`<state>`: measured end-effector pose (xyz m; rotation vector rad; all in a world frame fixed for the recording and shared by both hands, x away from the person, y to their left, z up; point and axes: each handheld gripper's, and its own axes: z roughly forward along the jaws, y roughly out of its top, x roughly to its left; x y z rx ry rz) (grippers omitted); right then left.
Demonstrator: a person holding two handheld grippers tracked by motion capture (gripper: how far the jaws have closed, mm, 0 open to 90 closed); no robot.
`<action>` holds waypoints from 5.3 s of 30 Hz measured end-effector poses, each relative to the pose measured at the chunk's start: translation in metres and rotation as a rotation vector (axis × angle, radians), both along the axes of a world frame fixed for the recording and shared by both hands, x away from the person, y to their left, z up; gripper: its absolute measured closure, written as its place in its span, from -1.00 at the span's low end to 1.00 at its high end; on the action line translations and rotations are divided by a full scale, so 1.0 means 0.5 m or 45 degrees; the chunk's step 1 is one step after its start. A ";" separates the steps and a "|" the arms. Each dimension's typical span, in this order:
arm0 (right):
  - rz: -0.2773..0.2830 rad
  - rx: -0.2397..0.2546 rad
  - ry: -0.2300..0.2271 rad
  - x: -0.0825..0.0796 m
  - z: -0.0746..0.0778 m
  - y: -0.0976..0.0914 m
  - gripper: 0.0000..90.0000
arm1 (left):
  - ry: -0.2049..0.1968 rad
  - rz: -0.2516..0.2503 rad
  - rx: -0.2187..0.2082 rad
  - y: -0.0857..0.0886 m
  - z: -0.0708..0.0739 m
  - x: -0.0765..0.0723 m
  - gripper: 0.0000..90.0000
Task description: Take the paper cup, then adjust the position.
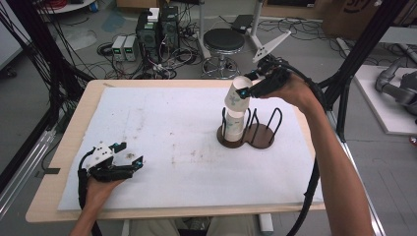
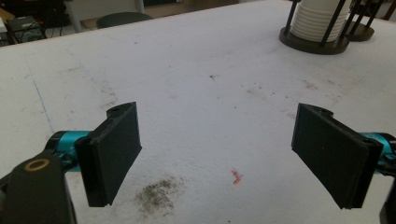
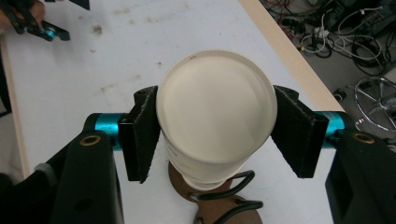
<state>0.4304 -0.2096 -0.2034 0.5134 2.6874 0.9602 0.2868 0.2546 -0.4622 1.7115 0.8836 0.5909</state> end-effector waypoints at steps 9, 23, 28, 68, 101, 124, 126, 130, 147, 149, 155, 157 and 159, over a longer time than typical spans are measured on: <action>0.029 0.145 -0.023 -0.058 -0.007 -0.021 -0.17 | -0.001 -0.001 0.000 0.000 0.000 0.000 -0.66; 0.095 0.315 -0.048 -0.141 -0.065 -0.037 -0.17 | 0.003 -0.016 -0.021 0.003 0.000 0.001 -0.66; 0.120 0.401 -0.057 -0.165 -0.104 -0.029 -0.17 | -0.002 -0.020 -0.028 0.004 0.000 -0.001 -0.66; 0.256 0.602 0.005 -0.191 -0.292 0.029 -0.17 | 0.017 -0.015 -0.023 0.004 0.000 0.003 -0.66; 0.299 0.641 0.030 -0.175 -0.292 0.032 -0.17 | -0.008 -0.409 -0.082 0.012 0.091 0.042 -0.64; 0.427 0.624 0.069 -0.167 -0.290 0.057 -0.17 | -0.053 -0.919 -0.170 -0.164 0.139 0.094 -0.65; 0.441 0.624 0.067 -0.166 -0.291 0.060 -0.17 | -0.064 -0.955 -0.169 -0.184 0.143 0.096 -0.65; 0.449 0.623 0.080 -0.166 -0.293 0.066 -0.17 | -0.068 -1.001 -0.171 -0.220 0.150 0.102 -0.65; 0.470 0.616 0.074 -0.168 -0.294 0.071 -0.17 | -0.080 -1.075 -0.130 -0.306 0.145 0.100 -0.66; 0.469 0.620 0.080 -0.169 -0.294 0.073 -0.17 | -0.068 -1.078 -0.116 -0.314 0.141 0.100 -0.66; 0.474 0.621 0.080 -0.170 -0.294 0.076 -0.17 | -0.040 -1.082 -0.093 -0.325 0.130 0.103 -0.66; 0.480 0.622 0.080 -0.170 -0.294 0.075 -0.17 | -0.029 -1.085 -0.087 -0.323 0.126 0.104 -0.65; 0.481 0.622 0.076 -0.170 -0.294 0.074 -0.17 | -0.021 -1.084 -0.083 -0.324 0.124 0.105 -0.64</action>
